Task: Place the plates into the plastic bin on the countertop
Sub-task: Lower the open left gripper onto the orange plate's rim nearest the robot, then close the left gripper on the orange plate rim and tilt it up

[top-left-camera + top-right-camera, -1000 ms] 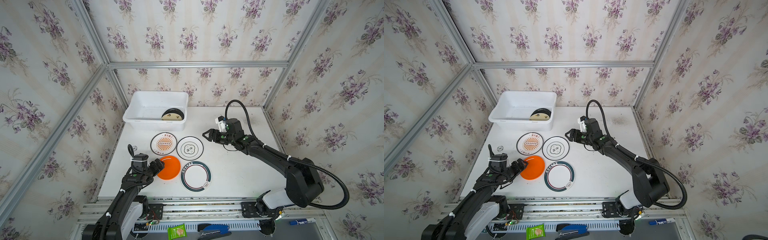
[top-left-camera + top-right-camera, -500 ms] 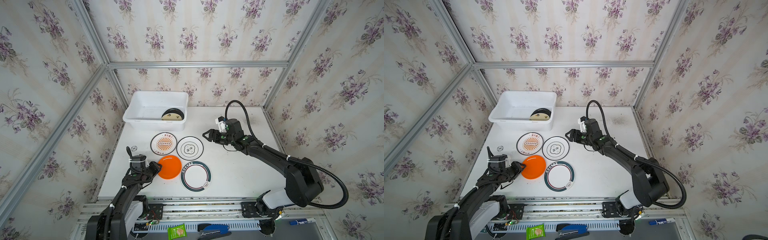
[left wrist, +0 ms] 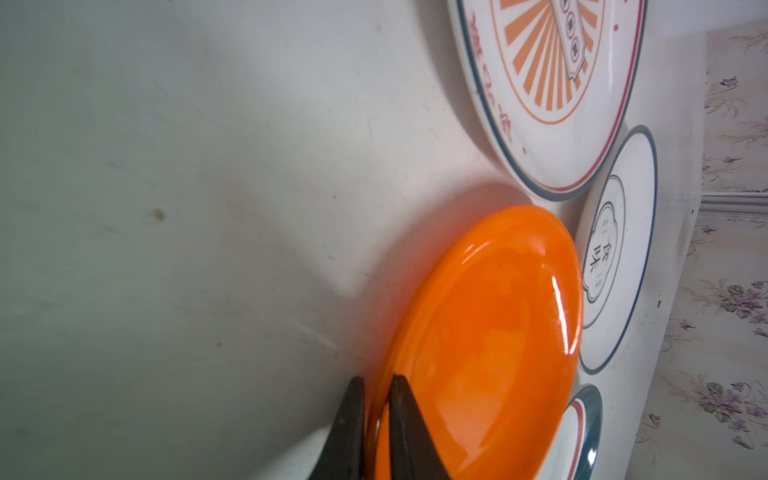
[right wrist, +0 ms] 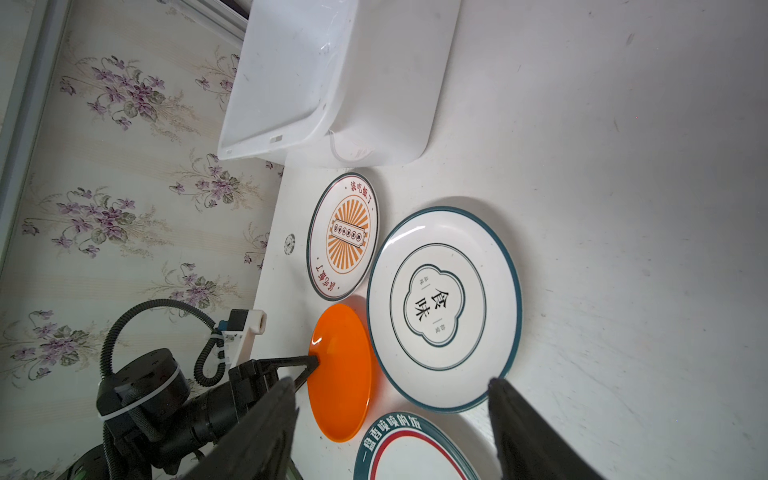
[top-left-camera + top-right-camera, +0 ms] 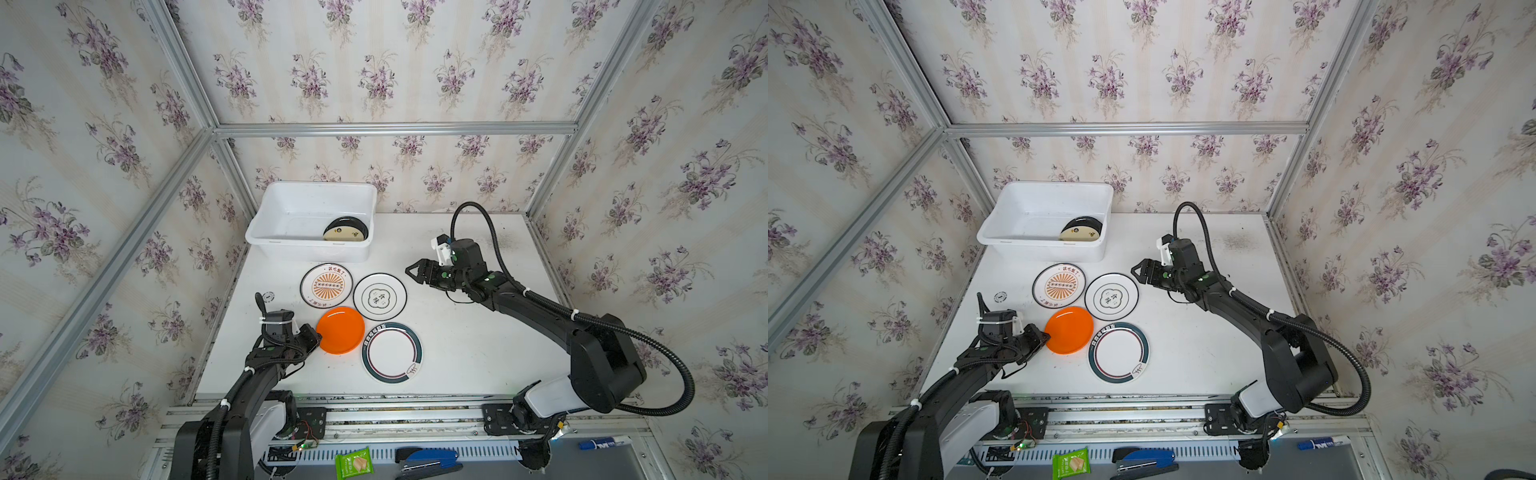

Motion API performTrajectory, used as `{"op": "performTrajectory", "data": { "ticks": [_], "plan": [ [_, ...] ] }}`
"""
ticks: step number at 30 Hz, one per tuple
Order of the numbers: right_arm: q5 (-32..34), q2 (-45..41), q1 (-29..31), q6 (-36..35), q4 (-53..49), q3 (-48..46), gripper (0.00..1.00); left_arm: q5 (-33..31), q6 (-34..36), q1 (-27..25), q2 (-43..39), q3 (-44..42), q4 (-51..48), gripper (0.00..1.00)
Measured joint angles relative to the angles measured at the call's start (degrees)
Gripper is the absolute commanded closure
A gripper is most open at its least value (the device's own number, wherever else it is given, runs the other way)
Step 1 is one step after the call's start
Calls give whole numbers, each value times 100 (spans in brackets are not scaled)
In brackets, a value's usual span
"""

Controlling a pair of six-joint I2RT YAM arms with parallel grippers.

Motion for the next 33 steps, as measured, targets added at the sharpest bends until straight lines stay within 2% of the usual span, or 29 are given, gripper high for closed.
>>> {"op": "performTrajectory", "data": {
  "ticks": [6,13,20,33],
  "plan": [
    [109,9,0,2,-2,0,25,0,22,7,-17,4,-4,89],
    [146,-15,0,7,9,-20,25,59,109,9,13,76,-33,100],
    [221,13,0,109,52,-107,25,160,111,9,103,282,-149,100],
    [166,221,0,195,197,-96,25,219,42,9,-352,323,-387,100]
  ]
}}
